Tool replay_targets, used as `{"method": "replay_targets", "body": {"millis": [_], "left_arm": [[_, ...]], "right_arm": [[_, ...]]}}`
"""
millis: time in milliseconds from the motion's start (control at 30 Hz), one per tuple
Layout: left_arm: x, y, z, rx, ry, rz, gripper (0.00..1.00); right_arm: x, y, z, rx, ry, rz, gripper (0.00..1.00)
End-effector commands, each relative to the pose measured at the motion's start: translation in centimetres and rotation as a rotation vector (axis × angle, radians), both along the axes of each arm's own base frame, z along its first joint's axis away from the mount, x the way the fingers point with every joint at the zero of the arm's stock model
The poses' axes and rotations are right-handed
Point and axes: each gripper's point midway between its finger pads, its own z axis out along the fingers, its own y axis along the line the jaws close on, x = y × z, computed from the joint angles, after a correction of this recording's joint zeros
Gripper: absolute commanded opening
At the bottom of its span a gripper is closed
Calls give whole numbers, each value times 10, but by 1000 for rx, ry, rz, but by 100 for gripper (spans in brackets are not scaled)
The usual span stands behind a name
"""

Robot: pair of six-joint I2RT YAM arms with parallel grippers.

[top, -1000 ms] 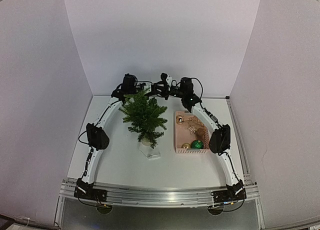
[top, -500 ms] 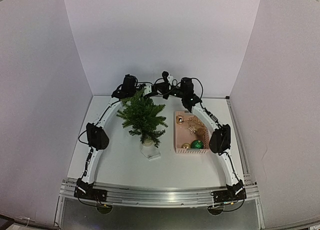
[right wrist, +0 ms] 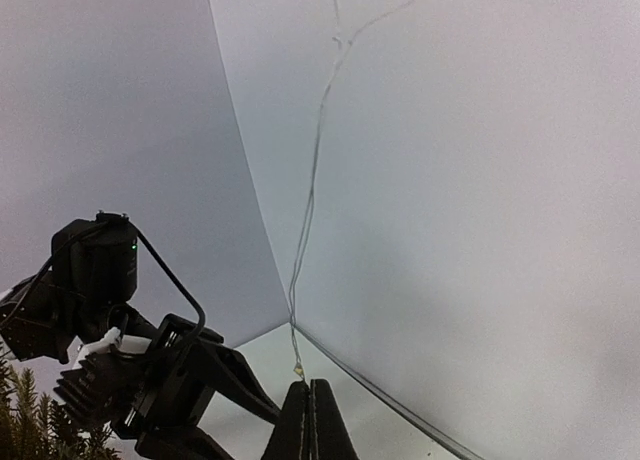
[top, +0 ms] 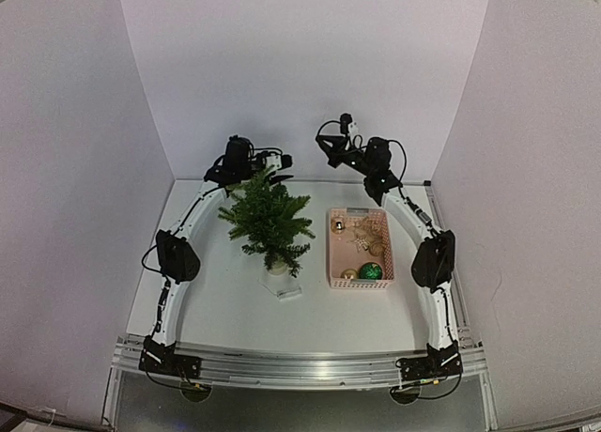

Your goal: Decorate the small christmas tree

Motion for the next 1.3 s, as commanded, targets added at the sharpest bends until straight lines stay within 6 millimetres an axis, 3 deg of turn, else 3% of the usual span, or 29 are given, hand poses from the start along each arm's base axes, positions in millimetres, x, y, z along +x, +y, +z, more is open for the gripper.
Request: {"method": "replay_targets", "body": {"millis": [0, 167, 433, 667, 900, 1100, 1267], "left_arm": [[-6, 24, 70, -50, -119, 55, 56], [-7, 35, 78, -38, -124, 87, 64], [16, 60, 92, -25, -186, 242, 79], [29, 90, 100, -14, -208, 354, 90], [31, 123, 114, -14, -183, 447, 92], [16, 152, 129, 4, -137, 503, 93], [-6, 176, 141, 17, -75, 541, 93]], "right_arm": [[-21, -20, 44, 59, -32, -54, 0], [-25, -37, 28, 49, 41, -84, 0], [-36, -64, 34, 44, 64, -159, 0], [-50, -78, 28, -1, 114, -214, 0], [-54, -97, -8, -65, 205, -268, 0], [-60, -87, -37, -62, 295, -196, 0], [-66, -93, -82, -120, 362, -226, 0]]}}
